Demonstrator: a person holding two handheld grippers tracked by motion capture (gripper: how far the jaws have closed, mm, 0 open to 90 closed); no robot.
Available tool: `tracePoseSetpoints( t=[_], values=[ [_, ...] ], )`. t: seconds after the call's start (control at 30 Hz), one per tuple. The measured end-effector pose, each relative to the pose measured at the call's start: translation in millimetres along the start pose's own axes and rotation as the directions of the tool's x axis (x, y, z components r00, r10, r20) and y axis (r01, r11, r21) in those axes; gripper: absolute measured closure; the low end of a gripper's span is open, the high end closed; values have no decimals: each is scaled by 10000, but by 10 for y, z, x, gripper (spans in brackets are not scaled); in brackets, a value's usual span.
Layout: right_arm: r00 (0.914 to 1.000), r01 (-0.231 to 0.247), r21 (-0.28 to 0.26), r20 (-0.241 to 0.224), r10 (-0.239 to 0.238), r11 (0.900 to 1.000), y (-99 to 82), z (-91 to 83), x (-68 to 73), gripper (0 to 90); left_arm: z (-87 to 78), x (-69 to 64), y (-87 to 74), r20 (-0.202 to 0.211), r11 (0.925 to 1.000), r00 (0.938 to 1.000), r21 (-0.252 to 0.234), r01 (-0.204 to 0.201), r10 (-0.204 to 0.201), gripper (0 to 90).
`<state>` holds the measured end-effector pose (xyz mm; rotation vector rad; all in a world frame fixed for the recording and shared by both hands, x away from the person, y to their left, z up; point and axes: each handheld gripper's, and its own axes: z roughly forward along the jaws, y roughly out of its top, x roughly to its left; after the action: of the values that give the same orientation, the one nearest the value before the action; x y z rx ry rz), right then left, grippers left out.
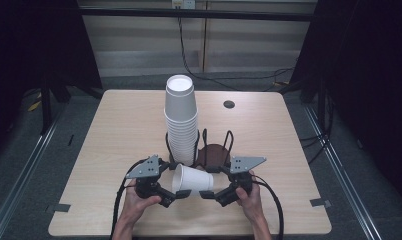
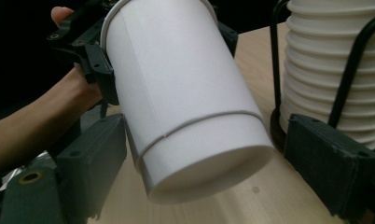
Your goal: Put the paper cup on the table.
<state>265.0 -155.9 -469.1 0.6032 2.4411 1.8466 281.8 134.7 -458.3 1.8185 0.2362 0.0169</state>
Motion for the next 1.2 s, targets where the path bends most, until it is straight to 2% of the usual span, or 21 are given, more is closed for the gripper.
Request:
tracePoseSetpoints(
  t=[0.07, 0.13, 0.27, 0.37, 0.43, 0.47, 0.53, 0.67, 0.77, 0.87, 0.9, 0.93, 1.0, 1.03, 1.1, 1.13, 1.2],
  values=[
    [10000, -32, -96, 87, 33, 9999, -16, -10, 4, 128, -18, 5, -2, -69, 9999, 10000, 130, 43, -42, 111],
    [9999, -67, -144, 128, 69, 9999, -25, -12, 6, 128, -50, 12, -1, -341, 9994, 9994, 344, 45, -34, 111],
    [9976, -90, -296, 687, 110, 9995, -44, -14, 18, 128, -131, 26, -15, -619, 9979, 9980, 626, 146, -107, 110],
    [9927, -85, -305, 1197, 121, 9995, -73, -23, 39, 128, -190, 40, -26, -792, 9971, 9967, 724, 248, -190, 110],
    [9904, -19, -317, 1381, 63, 9995, -92, -34, 46, 128, -231, 50, -28, -921, 9960, 9956, 861, 242, -162, 110],
    [9874, 107, -407, 1580, -42, 9991, -101, -40, 45, 128, -254, 53, -26, -1064, 9950, 9942, 965, 268, -164, 110],
    [9815, 75, -516, 1917, 26, 9986, -123, -59, 40, 128, -282, 61, -28, -1055, 9947, 9942, 979, 317, -213, 109],
    [9727, -11, -754, 2312, 186, 9971, -167, -94, 34, 128, -339, 68, -28, -1329, 9909, 9905, 1249, 508, -340, 109],
    [9697, -125, -840, 2419, 326, 9964, -187, -121, 39, 128, -411, 86, -31, -1481, 9906, 9878, 1192, 671, -490, 108],
    [9568, 11, -735, 2900, 203, 9973, -203, -137, 50, 128, -464, 100, -14, -1571, 9886, 9867, 1360, 645, -427, 108],
    [9505, 106, -744, 3104, 130, 9972, -208, -143, 56, 128, -492, 103, 0, -1598, 9882, 9863, 1393, 639, -412, 107],
    [9386, 108, -776, 3446, 166, 9969, -216, -150, 65, 128, -514, 111, 8, -1598, 9882, 9863, 1389, 640, -414, 107],
    [9245, 230, -893, 3810, 129, 9957, -236, -162, 68, 128, -546, 117, 19, -1652, 9875, 9853, 1424, 671, -431, 106],
    [9212, 295, -949, 3890, 98, 9951, -243, -166, 69, 128, -571, 120, 26, -1699, 9869, 9845, 1460, 687, -434, 105],
    [8923, 388, -1401, 4505, 288, 9894, -303, -190, 75, 131, -626, 129, 29, -1755, 9866, 9832, 1443, 759, -500, 105],
    [8840, 384, -1490, 4660, 359, 9881, -324, -196, 71, 131, -651, 135, 25, -1773, 9866, 9827, 1427, 786, -527, 105],
    [8732, 354, -1724, 4844, 534, 9844, -373, -220, 63, 132, -692, 139, 19, -1843, 9870, 9815, 1402, 786, -520, 105]
  ],
)
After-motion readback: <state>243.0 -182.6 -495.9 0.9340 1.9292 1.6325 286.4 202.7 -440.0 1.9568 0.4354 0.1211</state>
